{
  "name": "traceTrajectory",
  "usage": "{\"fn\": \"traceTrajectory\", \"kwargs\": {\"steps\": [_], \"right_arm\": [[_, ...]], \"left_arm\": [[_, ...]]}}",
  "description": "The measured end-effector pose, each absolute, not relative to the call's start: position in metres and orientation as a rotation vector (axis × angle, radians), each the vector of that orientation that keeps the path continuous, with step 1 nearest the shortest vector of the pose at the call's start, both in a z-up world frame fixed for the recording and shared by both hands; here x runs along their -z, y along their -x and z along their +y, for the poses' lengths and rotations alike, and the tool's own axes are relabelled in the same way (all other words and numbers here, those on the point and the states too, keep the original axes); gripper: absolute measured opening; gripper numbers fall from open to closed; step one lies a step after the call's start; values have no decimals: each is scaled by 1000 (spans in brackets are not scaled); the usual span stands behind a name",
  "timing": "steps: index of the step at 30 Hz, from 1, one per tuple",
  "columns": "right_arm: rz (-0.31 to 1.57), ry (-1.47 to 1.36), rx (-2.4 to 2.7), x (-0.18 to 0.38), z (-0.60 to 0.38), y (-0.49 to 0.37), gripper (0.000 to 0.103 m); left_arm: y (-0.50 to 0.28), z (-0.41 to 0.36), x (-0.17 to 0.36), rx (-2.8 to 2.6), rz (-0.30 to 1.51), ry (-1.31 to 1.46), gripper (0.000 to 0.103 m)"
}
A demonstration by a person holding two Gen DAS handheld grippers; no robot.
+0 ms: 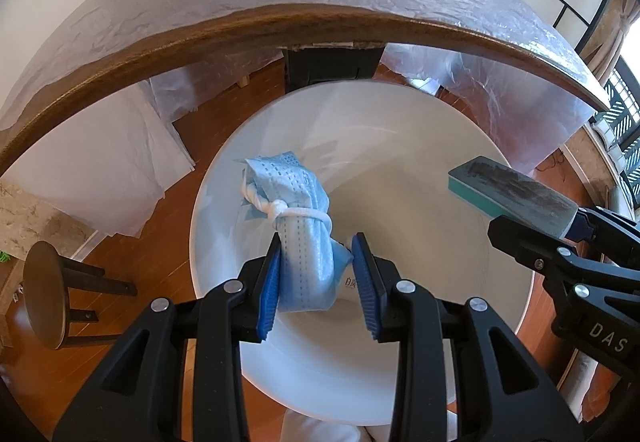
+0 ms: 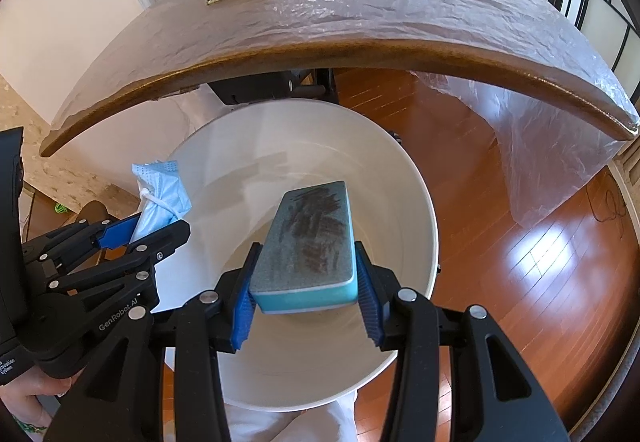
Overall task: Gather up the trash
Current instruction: 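Open both tools to drop the mask and sponge into the bin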
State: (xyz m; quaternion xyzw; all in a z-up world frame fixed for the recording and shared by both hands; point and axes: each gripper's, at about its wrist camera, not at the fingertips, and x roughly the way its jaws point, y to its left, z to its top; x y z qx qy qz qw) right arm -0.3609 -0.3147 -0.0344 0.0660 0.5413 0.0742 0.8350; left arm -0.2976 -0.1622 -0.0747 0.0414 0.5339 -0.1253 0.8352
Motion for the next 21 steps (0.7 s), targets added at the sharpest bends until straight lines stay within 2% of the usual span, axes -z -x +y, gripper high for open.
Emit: {"fn": "traceTrajectory", "kwargs": {"steps": [12,13,15,21], "right_arm": [[1168,-146,-146,40,-318,357,44],[1163,-142,-134,39,-319,357,45],[1150,-138,-117,38,-320,358,65],[1108,-153,-100,25,-328,358,66]], "left_arm": [[294,-162,83,281,1162,-100,37],[293,-164,84,283,1165,-108,46],[295,-164,82,276,1143,-118,63],[296,-160,76,271,1128,-113,63]]}}
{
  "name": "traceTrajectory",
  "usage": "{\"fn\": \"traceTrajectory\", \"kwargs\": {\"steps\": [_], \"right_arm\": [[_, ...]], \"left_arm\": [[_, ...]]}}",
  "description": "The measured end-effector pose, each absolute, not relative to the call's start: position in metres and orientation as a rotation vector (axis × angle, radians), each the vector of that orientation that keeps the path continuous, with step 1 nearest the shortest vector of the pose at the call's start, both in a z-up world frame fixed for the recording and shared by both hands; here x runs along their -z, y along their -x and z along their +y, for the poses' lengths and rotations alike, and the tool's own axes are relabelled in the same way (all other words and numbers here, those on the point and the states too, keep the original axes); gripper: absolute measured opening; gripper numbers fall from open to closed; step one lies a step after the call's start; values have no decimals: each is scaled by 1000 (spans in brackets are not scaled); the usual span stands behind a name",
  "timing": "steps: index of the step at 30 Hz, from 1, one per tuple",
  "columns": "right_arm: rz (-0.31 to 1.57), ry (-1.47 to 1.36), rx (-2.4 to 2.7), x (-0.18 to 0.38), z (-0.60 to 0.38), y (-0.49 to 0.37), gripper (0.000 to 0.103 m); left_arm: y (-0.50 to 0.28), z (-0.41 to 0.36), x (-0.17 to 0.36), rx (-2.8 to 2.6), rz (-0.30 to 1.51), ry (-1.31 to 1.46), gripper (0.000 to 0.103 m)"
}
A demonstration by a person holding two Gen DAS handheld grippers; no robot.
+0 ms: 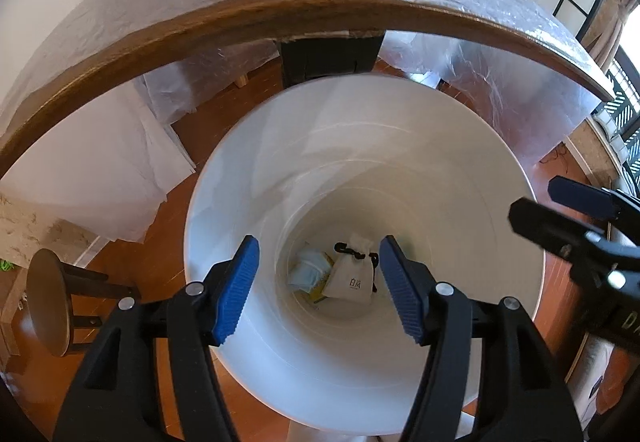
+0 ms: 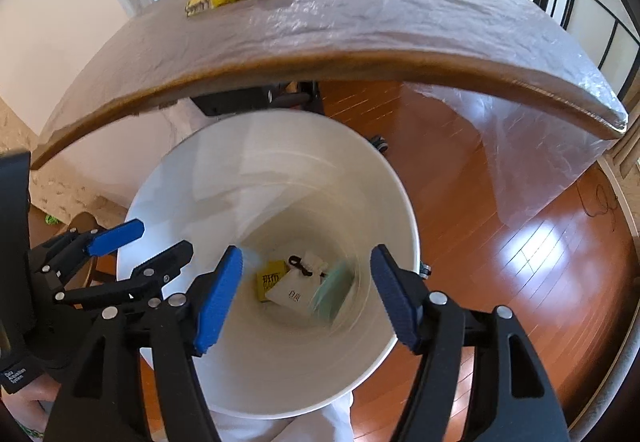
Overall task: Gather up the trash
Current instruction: 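Open both tools to drop the mask and sponge into the bin, then move both tools back toward the yellow BABO tissue pack on the table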
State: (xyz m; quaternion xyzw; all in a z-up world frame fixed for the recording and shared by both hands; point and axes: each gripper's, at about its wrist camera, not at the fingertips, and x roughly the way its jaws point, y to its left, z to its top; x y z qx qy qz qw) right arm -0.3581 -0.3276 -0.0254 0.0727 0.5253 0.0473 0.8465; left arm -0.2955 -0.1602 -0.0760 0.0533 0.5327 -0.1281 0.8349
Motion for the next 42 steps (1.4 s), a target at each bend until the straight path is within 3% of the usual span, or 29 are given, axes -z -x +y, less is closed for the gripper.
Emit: {"fn": "traceTrajectory", "kwargs": {"steps": [2,5,10,14,20,27,42], "right_arm": [[1085,-163,-104,17,-330,360,66],[1024,-166,-125,-4,-331,364,68],[878,-179,-135,-49,-338,369,87],[820,-180,-131,-78,-350,357,87],[782,-155,-130,-95,-353,327,87],[845,-126,-141,-73,-334,293,72],[952,-87,-86,-37,-299,207,55]], "left_arm": [[297,-159,71,269,1122,-106,63],[302,-157,49,274,1071,-91,76],[312,-151,-15,256,887,-59,101],[300,-150,-52,238,809,-45,101],[272,-149,-62,195,783,-28,101],[225,-142,-67,265,794,-15,101],[115,-171,-32,487,943,-87,95]]}}
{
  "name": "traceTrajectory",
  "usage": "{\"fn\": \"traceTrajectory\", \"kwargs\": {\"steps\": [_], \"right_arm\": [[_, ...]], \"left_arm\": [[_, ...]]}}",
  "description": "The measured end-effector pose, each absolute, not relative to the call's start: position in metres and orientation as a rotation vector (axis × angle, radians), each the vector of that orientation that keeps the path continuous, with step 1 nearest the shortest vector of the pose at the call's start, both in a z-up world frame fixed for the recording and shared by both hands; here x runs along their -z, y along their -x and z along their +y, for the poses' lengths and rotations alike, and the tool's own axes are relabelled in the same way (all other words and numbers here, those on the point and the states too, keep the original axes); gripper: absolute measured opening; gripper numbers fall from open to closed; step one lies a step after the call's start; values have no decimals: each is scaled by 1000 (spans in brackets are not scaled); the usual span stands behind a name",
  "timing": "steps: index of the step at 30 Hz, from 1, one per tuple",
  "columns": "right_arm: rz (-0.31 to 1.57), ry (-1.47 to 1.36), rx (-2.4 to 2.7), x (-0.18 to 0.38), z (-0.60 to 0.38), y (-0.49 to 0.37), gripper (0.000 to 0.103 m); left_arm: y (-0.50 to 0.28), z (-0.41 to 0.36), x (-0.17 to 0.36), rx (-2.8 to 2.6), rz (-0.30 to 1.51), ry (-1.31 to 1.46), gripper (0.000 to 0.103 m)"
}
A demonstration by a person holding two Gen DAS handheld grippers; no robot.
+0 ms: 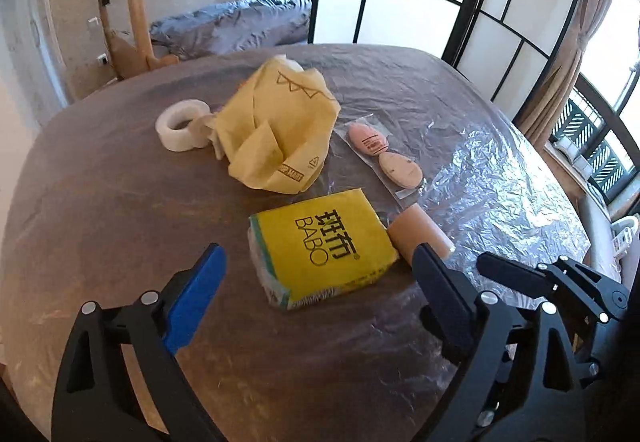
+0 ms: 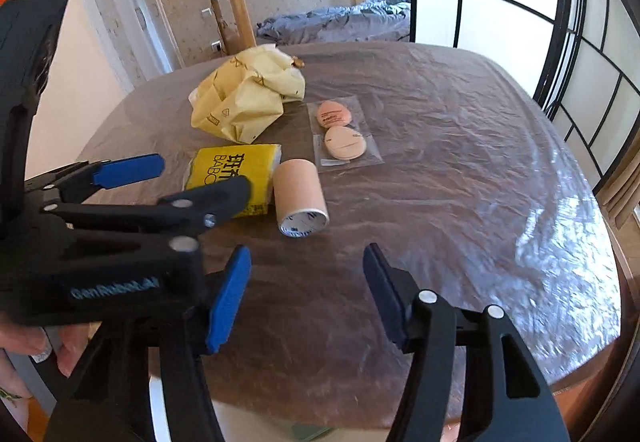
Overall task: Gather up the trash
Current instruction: 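Move both tools back toward the yellow BABO tissue pack on the table, then grasp the yellow BABO pack with the left tool while the right tool grasps the beige tape roll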
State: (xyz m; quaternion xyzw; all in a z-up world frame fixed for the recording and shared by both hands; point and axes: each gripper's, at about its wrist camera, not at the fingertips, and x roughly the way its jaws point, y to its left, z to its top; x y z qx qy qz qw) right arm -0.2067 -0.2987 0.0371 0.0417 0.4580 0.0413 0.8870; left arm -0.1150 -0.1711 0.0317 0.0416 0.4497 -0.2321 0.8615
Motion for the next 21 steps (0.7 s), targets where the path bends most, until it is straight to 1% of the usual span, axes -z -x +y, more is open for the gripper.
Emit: {"fn": "traceTrajectory", "kwargs": {"steps": [9,11,12,16,20,21], "right_arm": [[971,-71,-134,-33,-296,182,50],[971,-62,-144,-34,-295,181,47],[971,-53,-150,-35,-294,181,45],[970,-13,-163,-36,-290,179,42],[966,3,-170,-35,-292,179,31],[964,6,-175,-35,-292,179,31]], "left_arm": [[103,-172,-22,472,965,-81,95],[102,-172,-20,471,968,-84,92],[102,-172,-20,476,974,-76,88],[101,-175,-18,468,978,-71,87],[102,-176,-18,461,975,-66,82],[103,-175,-18,461,974,-61,82]]}}
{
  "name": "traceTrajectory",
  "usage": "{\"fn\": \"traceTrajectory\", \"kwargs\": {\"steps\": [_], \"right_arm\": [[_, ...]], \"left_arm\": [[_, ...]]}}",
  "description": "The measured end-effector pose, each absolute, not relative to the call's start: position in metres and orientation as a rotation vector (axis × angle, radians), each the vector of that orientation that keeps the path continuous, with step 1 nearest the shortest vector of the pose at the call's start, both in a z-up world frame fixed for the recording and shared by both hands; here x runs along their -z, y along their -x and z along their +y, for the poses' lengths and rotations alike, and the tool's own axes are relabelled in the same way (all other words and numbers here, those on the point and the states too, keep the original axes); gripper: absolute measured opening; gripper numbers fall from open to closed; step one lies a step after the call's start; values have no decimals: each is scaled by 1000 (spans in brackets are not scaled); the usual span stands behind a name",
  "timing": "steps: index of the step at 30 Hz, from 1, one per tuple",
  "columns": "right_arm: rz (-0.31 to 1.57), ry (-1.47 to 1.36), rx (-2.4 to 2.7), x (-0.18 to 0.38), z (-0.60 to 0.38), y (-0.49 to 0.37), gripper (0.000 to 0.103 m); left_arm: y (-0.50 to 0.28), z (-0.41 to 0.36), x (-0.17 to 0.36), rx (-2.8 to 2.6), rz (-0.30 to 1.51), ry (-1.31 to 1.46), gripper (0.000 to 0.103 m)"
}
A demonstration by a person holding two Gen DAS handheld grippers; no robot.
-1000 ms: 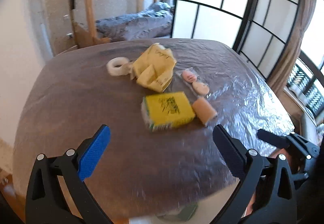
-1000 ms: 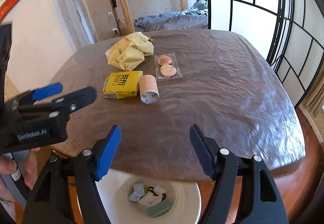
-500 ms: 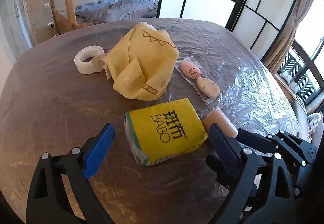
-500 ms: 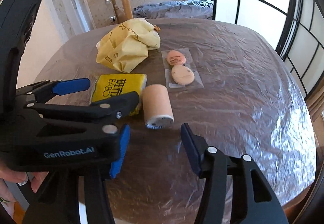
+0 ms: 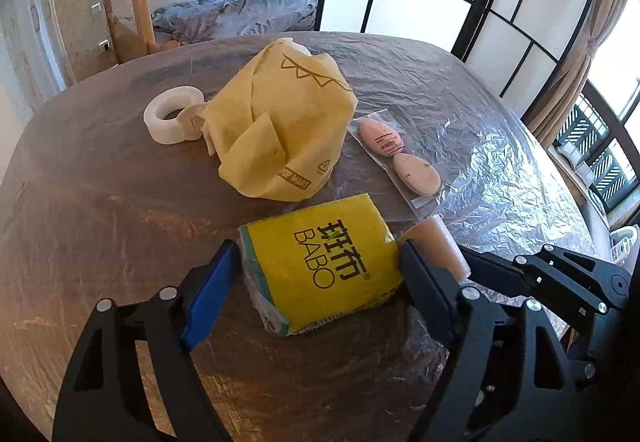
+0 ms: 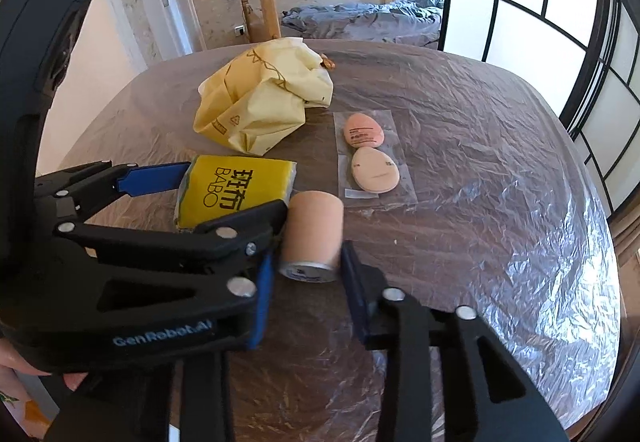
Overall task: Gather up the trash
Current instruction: 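Grasp the yellow BABO pack with the left tool while the right tool grasps the beige tape roll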
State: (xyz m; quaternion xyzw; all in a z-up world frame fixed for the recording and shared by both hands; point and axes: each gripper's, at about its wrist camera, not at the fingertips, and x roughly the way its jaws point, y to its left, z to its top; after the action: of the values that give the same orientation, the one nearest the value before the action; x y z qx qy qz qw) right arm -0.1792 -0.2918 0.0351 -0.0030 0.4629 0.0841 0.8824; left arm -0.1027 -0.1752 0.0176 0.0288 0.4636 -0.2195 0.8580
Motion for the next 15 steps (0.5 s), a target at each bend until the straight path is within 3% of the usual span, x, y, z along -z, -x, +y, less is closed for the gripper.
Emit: {"fn": "traceTrajectory", "kwargs": {"steps": [7,10,12,15], "right_arm": [[959,25,-185,-35,-292,183,31],[964,14,-187,-35,-295,188,31],[963,15,-186,-37,-298,191,31],[967,10,-186,-37,-300,193,31]], "left_arm": [[104,-166,-21,444,965,-29,65],[102,-160,-21,433,968,-16,63],[103,-158,-22,430,963,-9,56],[105,-159,-23,438,960,-13,56]]}}
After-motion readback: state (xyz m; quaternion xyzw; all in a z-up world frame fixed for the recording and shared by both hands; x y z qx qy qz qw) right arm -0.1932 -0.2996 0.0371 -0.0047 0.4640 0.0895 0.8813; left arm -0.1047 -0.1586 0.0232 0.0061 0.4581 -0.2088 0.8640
